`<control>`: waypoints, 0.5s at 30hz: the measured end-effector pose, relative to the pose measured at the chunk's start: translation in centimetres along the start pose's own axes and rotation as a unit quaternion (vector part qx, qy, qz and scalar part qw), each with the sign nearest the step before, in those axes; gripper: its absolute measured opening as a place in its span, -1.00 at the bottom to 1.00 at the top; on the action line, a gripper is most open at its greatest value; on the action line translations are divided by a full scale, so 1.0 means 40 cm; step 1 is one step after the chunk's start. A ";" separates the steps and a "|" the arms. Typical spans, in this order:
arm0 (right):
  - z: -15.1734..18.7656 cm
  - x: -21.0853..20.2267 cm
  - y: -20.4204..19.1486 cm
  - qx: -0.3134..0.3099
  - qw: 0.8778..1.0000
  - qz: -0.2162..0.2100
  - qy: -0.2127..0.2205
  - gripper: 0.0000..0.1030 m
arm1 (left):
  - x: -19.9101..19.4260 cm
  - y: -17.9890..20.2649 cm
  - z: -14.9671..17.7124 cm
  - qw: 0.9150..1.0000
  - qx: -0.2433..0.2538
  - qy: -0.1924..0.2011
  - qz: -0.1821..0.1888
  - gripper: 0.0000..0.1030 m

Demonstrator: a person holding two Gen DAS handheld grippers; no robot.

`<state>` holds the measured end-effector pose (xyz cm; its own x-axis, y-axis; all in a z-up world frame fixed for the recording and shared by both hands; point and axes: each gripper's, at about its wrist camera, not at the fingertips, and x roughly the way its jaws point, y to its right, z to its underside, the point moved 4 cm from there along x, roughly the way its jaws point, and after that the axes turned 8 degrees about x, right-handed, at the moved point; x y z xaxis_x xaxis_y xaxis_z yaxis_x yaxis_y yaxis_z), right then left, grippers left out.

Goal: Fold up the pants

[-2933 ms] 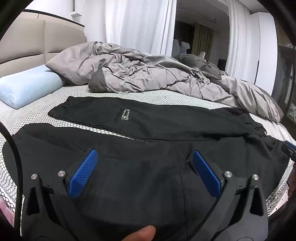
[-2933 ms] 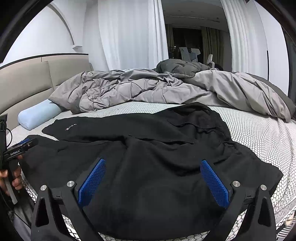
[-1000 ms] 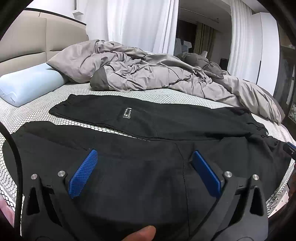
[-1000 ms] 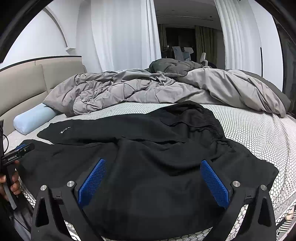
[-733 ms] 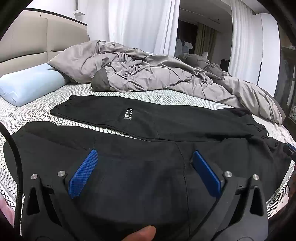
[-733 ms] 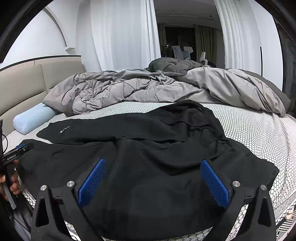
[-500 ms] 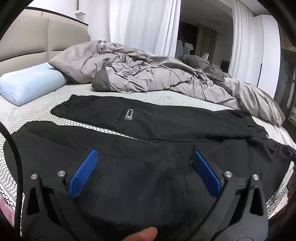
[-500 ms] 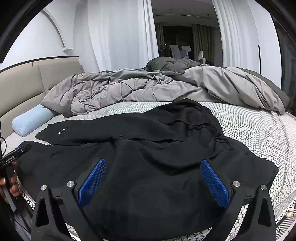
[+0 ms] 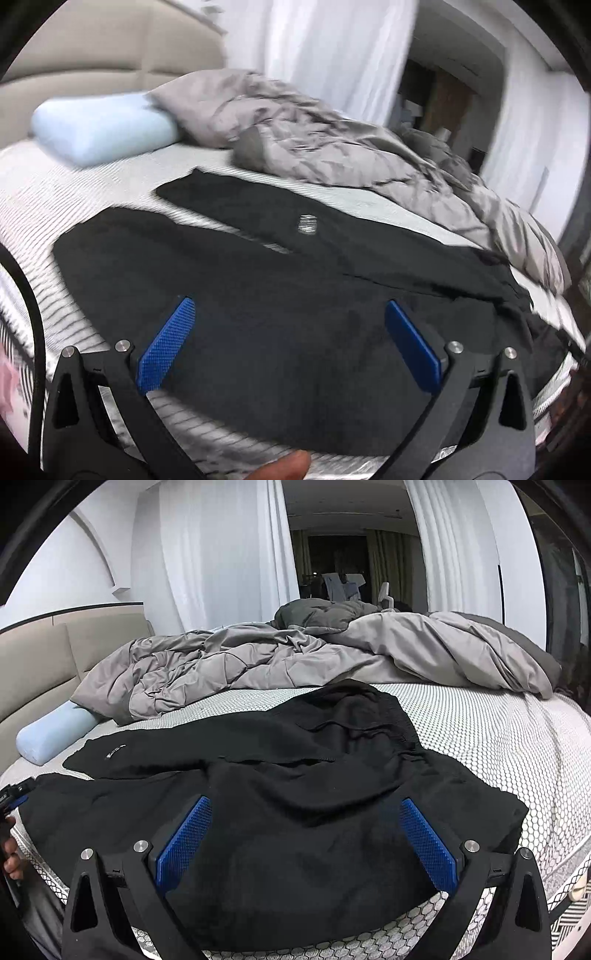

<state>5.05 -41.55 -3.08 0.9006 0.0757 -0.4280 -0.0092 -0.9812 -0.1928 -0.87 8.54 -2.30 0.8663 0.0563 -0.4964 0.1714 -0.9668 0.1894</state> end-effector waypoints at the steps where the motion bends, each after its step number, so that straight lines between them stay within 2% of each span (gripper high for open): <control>1: 0.001 0.002 0.007 0.006 1.000 0.001 -0.004 1.00 | -0.008 -0.034 0.006 1.000 -0.019 -0.007 -0.004 0.98; 4: 0.002 0.002 0.027 0.030 0.999 -0.001 -0.012 1.00 | -0.028 -0.113 0.018 0.998 -0.058 -0.019 0.002 0.98; 6: 0.000 -0.006 0.042 0.045 0.999 0.003 -0.007 1.00 | -0.039 -0.177 0.027 0.996 -0.084 -0.028 -0.014 0.98; 10: -0.003 -0.027 0.068 0.071 0.997 0.005 0.005 1.00 | -0.044 -0.299 0.059 0.986 -0.151 -0.066 -0.021 0.97; 12: -0.004 -0.030 0.074 0.080 0.997 0.005 0.007 1.00 | -0.042 -0.348 0.077 0.981 -0.179 -0.077 0.007 0.83; 14: -0.006 -0.026 0.075 0.081 0.997 0.007 0.005 1.00 | -0.038 -0.381 0.085 0.979 -0.191 -0.075 0.016 0.62; 15: -0.006 -0.023 0.075 0.081 0.997 0.008 0.004 1.00 | -0.036 -0.396 0.086 0.979 -0.193 -0.070 0.017 0.58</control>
<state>4.30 -44.62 -3.04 0.9036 0.0577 -0.4245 -0.0932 -0.9407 -0.3261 -6.46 22.91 -7.50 0.8060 -0.0348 -0.5908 0.3320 -0.7999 0.5000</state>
